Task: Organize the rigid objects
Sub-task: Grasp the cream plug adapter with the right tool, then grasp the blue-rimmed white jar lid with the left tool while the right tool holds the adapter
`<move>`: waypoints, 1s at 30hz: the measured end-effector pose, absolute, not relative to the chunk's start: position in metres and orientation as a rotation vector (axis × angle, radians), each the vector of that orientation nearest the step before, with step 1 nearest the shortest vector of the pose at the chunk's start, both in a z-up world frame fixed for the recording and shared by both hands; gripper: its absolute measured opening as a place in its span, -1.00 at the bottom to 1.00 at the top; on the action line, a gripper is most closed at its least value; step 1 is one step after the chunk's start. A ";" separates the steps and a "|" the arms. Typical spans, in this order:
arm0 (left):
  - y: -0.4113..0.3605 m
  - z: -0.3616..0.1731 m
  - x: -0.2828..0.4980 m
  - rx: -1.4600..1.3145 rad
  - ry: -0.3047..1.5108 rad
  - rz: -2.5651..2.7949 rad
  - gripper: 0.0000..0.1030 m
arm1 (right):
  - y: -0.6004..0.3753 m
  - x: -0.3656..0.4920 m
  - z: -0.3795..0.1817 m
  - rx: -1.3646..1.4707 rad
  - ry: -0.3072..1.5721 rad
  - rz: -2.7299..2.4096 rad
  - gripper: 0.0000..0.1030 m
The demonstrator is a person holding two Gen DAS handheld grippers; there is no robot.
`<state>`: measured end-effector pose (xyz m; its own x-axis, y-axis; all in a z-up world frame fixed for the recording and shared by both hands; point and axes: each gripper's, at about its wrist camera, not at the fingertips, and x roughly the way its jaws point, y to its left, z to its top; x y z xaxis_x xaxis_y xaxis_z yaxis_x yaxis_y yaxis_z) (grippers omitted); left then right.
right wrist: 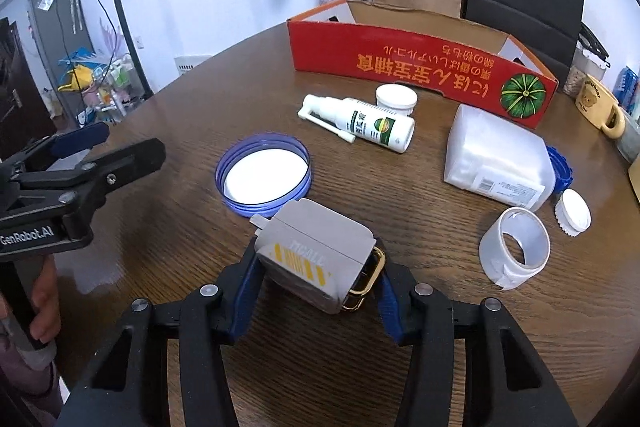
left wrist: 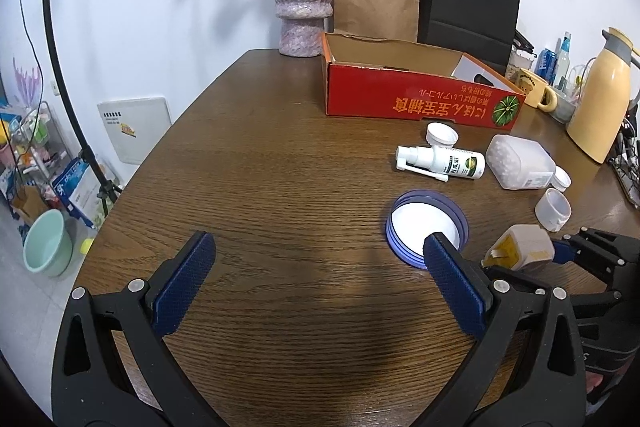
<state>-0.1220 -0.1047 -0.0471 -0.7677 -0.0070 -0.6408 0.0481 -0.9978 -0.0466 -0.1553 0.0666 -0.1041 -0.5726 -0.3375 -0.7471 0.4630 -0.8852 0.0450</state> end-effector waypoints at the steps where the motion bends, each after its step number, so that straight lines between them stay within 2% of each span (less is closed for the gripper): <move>1: -0.104 -0.047 -0.122 1.060 0.089 -2.923 1.00 | 0.067 -0.155 -0.103 1.106 0.215 -2.437 0.08; 30: -0.038 -0.052 -0.161 1.241 -0.009 -2.906 1.00 | 0.131 -0.163 -0.077 0.993 0.141 -2.588 0.08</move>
